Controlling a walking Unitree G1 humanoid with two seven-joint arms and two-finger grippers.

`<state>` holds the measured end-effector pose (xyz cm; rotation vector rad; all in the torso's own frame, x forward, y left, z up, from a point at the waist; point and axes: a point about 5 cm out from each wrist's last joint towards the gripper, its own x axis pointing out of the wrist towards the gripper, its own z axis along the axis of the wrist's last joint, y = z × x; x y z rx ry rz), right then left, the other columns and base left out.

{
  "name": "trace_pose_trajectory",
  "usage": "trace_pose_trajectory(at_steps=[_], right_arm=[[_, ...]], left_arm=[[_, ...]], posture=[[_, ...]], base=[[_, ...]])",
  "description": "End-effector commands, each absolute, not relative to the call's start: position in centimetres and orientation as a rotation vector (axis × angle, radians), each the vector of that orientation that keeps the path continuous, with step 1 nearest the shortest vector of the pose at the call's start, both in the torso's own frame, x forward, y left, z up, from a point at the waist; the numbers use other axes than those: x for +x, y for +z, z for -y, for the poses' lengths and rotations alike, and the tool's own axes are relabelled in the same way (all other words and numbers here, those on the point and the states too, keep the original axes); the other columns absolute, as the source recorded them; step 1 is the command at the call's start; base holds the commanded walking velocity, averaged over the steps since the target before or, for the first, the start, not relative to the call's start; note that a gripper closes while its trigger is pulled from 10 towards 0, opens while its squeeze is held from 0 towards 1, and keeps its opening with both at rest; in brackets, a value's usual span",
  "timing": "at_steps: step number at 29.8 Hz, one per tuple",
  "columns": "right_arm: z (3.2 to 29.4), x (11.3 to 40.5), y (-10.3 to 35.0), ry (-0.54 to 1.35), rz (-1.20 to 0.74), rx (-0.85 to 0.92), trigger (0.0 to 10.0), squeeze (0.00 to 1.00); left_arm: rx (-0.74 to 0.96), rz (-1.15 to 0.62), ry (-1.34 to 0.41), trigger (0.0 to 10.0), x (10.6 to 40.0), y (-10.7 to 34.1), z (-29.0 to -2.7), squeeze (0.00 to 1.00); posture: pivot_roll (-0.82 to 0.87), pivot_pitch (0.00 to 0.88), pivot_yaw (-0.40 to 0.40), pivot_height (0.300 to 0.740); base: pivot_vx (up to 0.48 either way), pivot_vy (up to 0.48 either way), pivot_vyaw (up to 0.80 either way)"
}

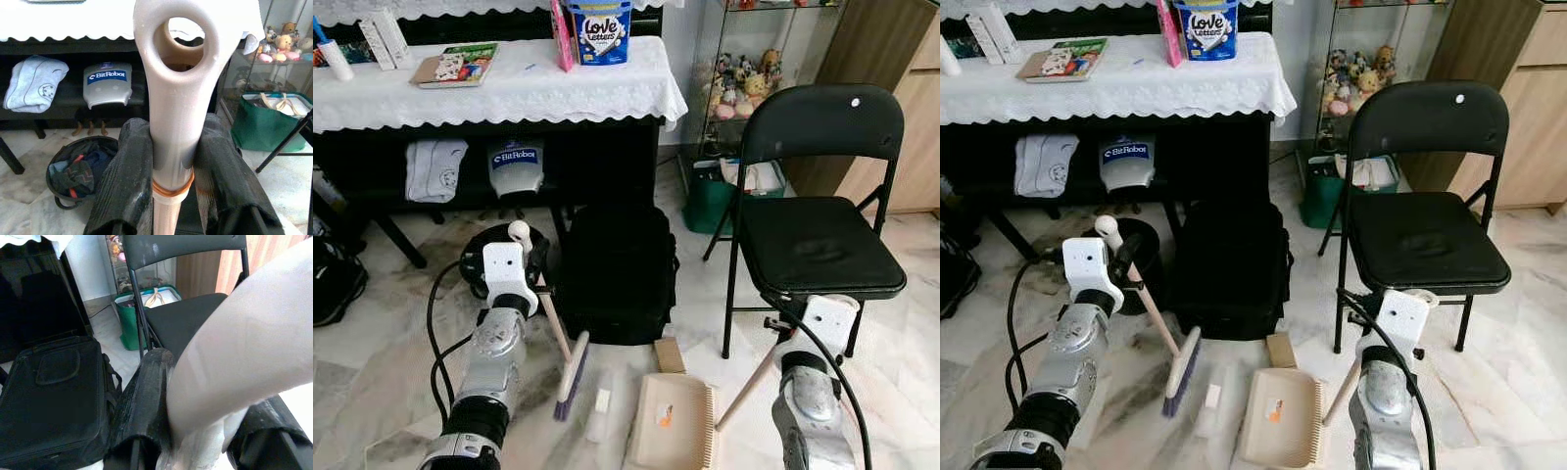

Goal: Sweep floor

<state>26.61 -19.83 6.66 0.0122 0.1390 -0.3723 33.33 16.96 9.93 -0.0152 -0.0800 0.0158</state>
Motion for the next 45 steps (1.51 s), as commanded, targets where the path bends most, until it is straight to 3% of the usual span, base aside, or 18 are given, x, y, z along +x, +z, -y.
trace_pose_trajectory(at_steps=[1,26,45], right_arm=[[19.7,27.0,7.3,-0.359,-0.108,0.003,10.0,0.0],[21.1,29.1,5.0,-0.402,-0.181,-0.022,10.0,0.0],[20.8,29.7,5.5,-0.383,-0.058,-0.017,10.0,0.0]], left_arm=[[-0.007,0.109,0.031,10.0,33.5,10.4,-17.3,0.0],[-0.046,0.022,0.003,10.0,33.3,8.5,-17.4,0.0],[-0.069,0.011,-0.003,10.0,32.9,8.2,-18.1,0.0]], posture=[[-0.15,0.064,0.036,0.74],[-0.12,0.068,0.019,0.74],[-0.12,0.053,0.01,0.74]], base=[[0.0,0.0,0.0],[0.0,0.0,0.0],[0.0,0.0,0.0]])
